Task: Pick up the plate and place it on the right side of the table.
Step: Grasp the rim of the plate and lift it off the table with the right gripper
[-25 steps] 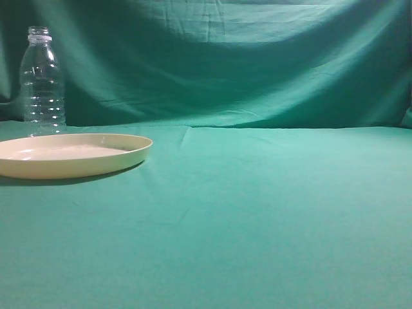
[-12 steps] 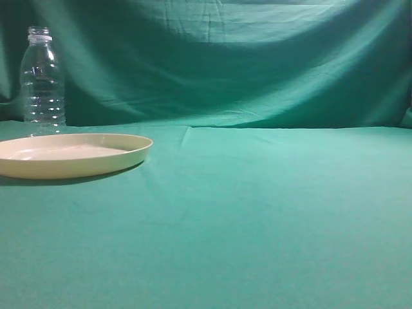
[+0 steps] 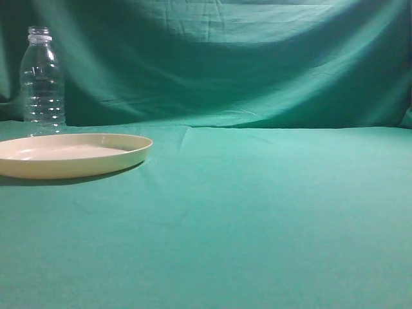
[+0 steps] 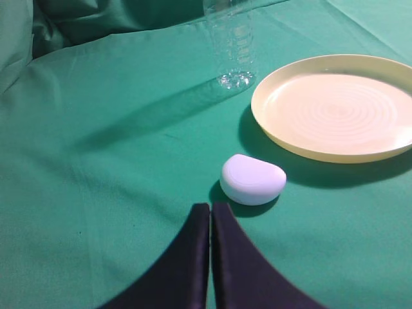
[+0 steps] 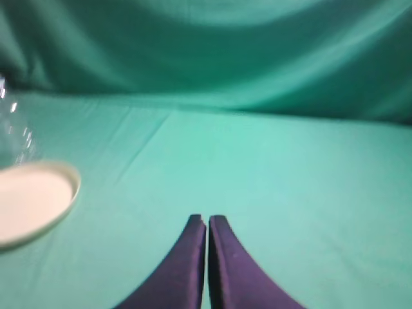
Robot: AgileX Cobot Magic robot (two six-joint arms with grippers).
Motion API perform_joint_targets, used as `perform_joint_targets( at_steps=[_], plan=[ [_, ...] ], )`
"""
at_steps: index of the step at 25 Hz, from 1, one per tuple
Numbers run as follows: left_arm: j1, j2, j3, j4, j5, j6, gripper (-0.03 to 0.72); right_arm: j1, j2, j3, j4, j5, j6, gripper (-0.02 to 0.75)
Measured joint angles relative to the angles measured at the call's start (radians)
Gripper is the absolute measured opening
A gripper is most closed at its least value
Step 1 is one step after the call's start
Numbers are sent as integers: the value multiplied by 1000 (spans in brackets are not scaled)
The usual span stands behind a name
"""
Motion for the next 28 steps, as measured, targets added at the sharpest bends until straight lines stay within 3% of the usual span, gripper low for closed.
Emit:
perform_joint_targets(
  at_steps=[7,12,17,28],
  plan=[
    [0,0,0,0,0,0,0,0,298,-176,-10,133,-5,0],
    [0,0,0,0,0,0,0,11,589,-378,-16,325,-5,0],
    [0,0,0,0,0,0,0,175,842,-544,-43,339,0,0],
    [0,0,0,0,0,0,0,500,1388,-1019,-299,373,288,0]
  ],
)
